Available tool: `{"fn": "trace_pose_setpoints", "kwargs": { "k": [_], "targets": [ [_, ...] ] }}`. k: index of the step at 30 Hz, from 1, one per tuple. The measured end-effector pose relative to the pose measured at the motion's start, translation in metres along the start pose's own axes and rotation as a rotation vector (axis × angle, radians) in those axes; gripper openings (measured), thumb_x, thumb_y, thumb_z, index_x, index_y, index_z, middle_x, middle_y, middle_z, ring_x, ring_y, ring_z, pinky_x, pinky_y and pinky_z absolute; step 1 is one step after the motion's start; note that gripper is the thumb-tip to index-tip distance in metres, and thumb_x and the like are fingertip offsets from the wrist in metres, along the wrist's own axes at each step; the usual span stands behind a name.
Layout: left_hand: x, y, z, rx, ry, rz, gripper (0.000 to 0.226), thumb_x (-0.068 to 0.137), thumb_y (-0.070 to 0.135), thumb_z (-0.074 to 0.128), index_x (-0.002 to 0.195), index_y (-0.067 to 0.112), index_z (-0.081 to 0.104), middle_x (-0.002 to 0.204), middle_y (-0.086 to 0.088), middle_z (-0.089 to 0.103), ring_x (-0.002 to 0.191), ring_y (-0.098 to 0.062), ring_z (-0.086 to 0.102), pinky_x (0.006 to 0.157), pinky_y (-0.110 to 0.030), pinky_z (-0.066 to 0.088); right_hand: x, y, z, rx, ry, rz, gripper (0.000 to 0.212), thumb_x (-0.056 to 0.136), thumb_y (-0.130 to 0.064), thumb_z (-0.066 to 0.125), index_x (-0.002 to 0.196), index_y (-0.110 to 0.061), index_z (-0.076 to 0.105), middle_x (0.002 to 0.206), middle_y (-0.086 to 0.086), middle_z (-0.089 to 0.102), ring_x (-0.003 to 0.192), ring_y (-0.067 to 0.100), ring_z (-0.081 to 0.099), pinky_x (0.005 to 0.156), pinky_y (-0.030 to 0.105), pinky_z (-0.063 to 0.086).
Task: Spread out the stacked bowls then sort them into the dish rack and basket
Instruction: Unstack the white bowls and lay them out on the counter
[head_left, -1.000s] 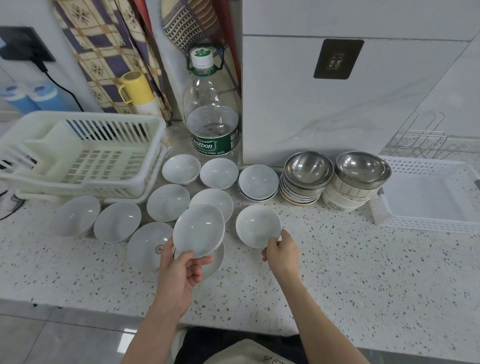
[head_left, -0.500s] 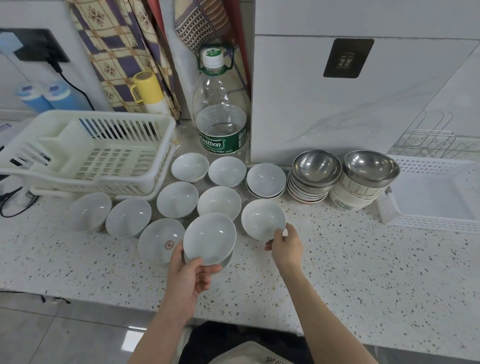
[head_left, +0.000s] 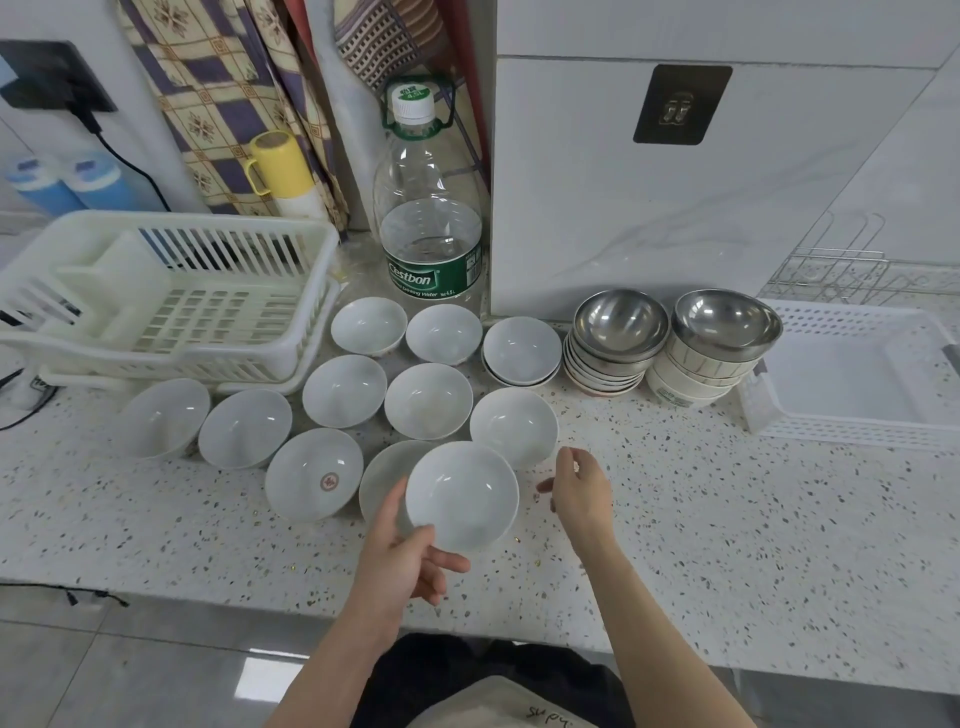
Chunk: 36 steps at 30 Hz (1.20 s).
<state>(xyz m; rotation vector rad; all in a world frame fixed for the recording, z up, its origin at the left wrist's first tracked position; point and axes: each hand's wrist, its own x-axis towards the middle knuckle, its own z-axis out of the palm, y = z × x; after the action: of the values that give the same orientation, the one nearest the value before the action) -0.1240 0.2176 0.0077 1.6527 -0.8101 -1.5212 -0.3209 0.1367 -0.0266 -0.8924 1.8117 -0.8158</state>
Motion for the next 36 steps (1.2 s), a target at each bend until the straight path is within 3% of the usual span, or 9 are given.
{"fn": "trace_pose_setpoints", "kwargs": {
  "k": [3,6,8,12,13,15,19,25,36],
  "targets": [
    [-0.003,0.0,0.008,0.049,-0.077,0.015,0.061,0.1,0.003,0.041,0.141,0.047,0.033,0.073,-0.023,0.074,0.04,-0.018,0.056,0.039,-0.025,0.044,-0.016,0.012,-0.015,-0.052,-0.028,-0.101,0.027,0.099,-0.035,0.041,0.103,-0.021,0.064,0.064,-0.005,0.069,0.045,0.0,0.049,0.048,0.022,0.041],
    [-0.002,0.0,0.016,0.092,-0.15,0.016,0.062,0.1,0.005,0.041,0.142,0.049,0.029,0.072,-0.021,0.074,0.042,-0.018,0.058,0.04,-0.026,0.044,-0.029,0.022,-0.025,0.043,-0.131,-0.14,0.032,0.102,-0.034,0.041,0.096,-0.024,0.071,0.059,-0.004,0.067,0.046,0.0,0.048,0.056,0.024,0.042],
    [0.0,-0.002,0.023,0.122,-0.187,0.007,0.062,0.1,0.006,0.041,0.143,0.048,0.028,0.072,-0.02,0.075,0.043,-0.018,0.059,0.04,-0.026,0.045,-0.035,0.027,-0.03,0.147,-0.171,-0.127,0.039,0.103,-0.032,0.04,0.086,-0.024,0.073,0.05,-0.004,0.056,0.043,0.005,0.041,0.047,0.02,0.038],
    [0.004,-0.009,0.033,0.164,-0.193,-0.005,0.062,0.099,0.006,0.04,0.145,0.045,0.028,0.071,-0.017,0.075,0.042,-0.018,0.058,0.042,-0.026,0.046,-0.039,0.032,-0.038,0.182,-0.259,-0.158,0.039,0.095,-0.041,0.048,0.062,-0.025,0.061,0.051,-0.008,0.043,0.046,0.01,0.035,0.044,0.019,0.032],
    [0.006,-0.011,0.035,0.17,-0.189,-0.009,0.062,0.099,0.005,0.04,0.145,0.044,0.028,0.07,-0.017,0.075,0.041,-0.017,0.058,0.041,-0.026,0.045,-0.039,0.032,-0.04,0.14,-0.283,-0.175,0.032,0.09,-0.042,0.052,0.063,-0.028,0.061,0.052,-0.01,0.045,0.047,0.01,0.037,0.045,0.02,0.032],
    [0.009,-0.014,0.037,0.188,-0.18,-0.014,0.061,0.099,0.006,0.04,0.146,0.043,0.028,0.069,-0.017,0.075,0.041,-0.018,0.058,0.041,-0.026,0.046,-0.037,0.036,-0.043,-0.005,-0.285,-0.202,0.01,0.086,-0.036,0.057,0.085,-0.031,0.066,0.052,-0.009,0.05,0.047,0.007,0.04,0.046,0.02,0.035],
    [0.013,-0.019,0.042,0.205,-0.154,-0.03,0.061,0.1,0.009,0.04,0.148,0.043,0.025,0.068,-0.014,0.074,0.044,-0.018,0.061,0.043,-0.025,0.047,-0.033,0.046,-0.039,-0.216,-0.254,-0.241,0.032,0.087,-0.012,0.054,0.116,-0.024,0.06,0.051,-0.006,0.05,0.043,0.004,0.042,0.042,0.015,0.034],
    [0.016,-0.026,0.048,0.229,-0.101,0.003,0.071,0.102,0.01,0.043,0.148,0.056,0.015,0.066,-0.013,0.073,0.046,-0.019,0.063,0.045,-0.025,0.048,-0.027,0.047,-0.035,-0.279,-0.243,-0.238,0.037,0.086,-0.011,0.051,0.122,-0.02,0.059,0.053,-0.006,0.05,0.043,0.004,0.043,0.041,0.016,0.033],
    [0.027,-0.029,0.04,0.398,-0.151,0.043,0.068,0.102,0.014,0.039,0.152,0.053,0.013,0.069,-0.01,0.072,0.049,-0.018,0.065,0.048,-0.027,0.053,-0.025,0.046,-0.03,-0.296,-0.284,-0.204,0.036,0.085,-0.009,0.051,0.119,-0.021,0.057,0.055,0.0,0.051,0.046,0.01,0.038,0.044,0.024,0.033]
  ]
}}
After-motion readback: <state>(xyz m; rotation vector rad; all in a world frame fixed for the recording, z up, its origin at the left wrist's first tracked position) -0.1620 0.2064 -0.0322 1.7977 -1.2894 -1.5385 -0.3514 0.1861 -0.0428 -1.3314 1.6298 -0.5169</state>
